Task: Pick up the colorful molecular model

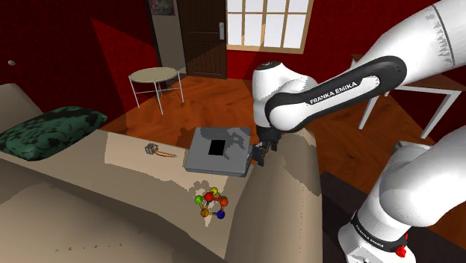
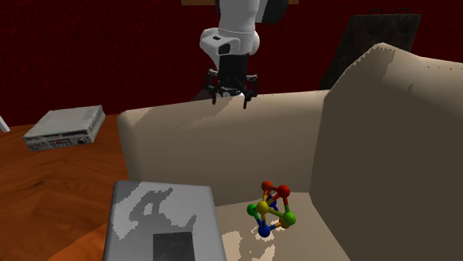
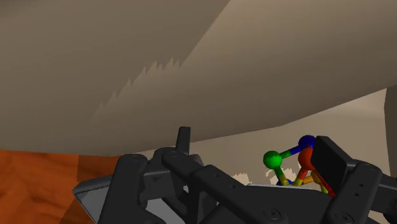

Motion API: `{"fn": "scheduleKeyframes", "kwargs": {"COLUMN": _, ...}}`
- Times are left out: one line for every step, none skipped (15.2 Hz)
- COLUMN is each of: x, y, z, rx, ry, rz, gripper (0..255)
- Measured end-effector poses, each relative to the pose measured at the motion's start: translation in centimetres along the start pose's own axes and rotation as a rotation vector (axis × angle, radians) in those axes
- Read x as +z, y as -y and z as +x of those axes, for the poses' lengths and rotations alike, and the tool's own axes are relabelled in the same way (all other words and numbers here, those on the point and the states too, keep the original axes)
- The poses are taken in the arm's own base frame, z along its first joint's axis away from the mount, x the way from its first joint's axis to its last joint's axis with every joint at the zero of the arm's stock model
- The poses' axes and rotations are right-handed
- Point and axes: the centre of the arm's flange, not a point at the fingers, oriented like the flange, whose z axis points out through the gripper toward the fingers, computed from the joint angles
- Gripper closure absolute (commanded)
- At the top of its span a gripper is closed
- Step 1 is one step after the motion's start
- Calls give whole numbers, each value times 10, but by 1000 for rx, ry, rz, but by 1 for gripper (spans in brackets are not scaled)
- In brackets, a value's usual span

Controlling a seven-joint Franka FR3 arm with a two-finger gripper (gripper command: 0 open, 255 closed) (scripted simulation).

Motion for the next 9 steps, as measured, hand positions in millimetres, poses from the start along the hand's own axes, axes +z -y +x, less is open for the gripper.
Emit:
{"fn": "scheduleKeyframes", "kwargs": {"x": 8, "y": 9, "z": 3, "rx": -2, "ry": -1, "rz": 1, "gripper": 0}}
{"fn": "scheduleKeyframes", "kwargs": {"x": 18, "y": 14, "z": 10, "rx": -5, "ry": -2, "rz": 3, "gripper": 0}}
{"fn": "scheduleKeyframes", "kwargs": {"x": 28, "y": 20, "z": 18, "rx": -7, "ry": -3, "rz": 4, "gripper": 0}}
{"fn": "scheduleKeyframes", "kwargs": {"x": 38, "y": 27, "z": 25, "rx": -10, "ry": -3, "rz": 6, "gripper": 0}}
{"fn": "scheduleKeyframes", "kwargs": {"x": 45, "y": 38, "z": 32, "rx": -13, "ry": -5, "rz": 8, "gripper": 0}}
{"fn": "scheduleKeyframes", "kwargs": {"x": 56, "y": 45, "z": 35, "rx": -15, "ry": -5, "rz": 10, "gripper": 0}}
{"fn": "scheduleKeyframes", "kwargs": {"x": 66, "y": 52, "z": 41, "rx": -17, "ry": -6, "rz": 12, "gripper": 0}}
{"fn": "scheduleKeyframes", "kwargs": {"x": 73, "y": 59, "z": 49, "rx": -20, "ry": -7, "rz": 14, "gripper": 0}}
{"fn": "scheduleKeyframes", "kwargs": {"x": 80, "y": 67, "z": 54, "rx": -22, "ry": -9, "rz": 15, "gripper": 0}}
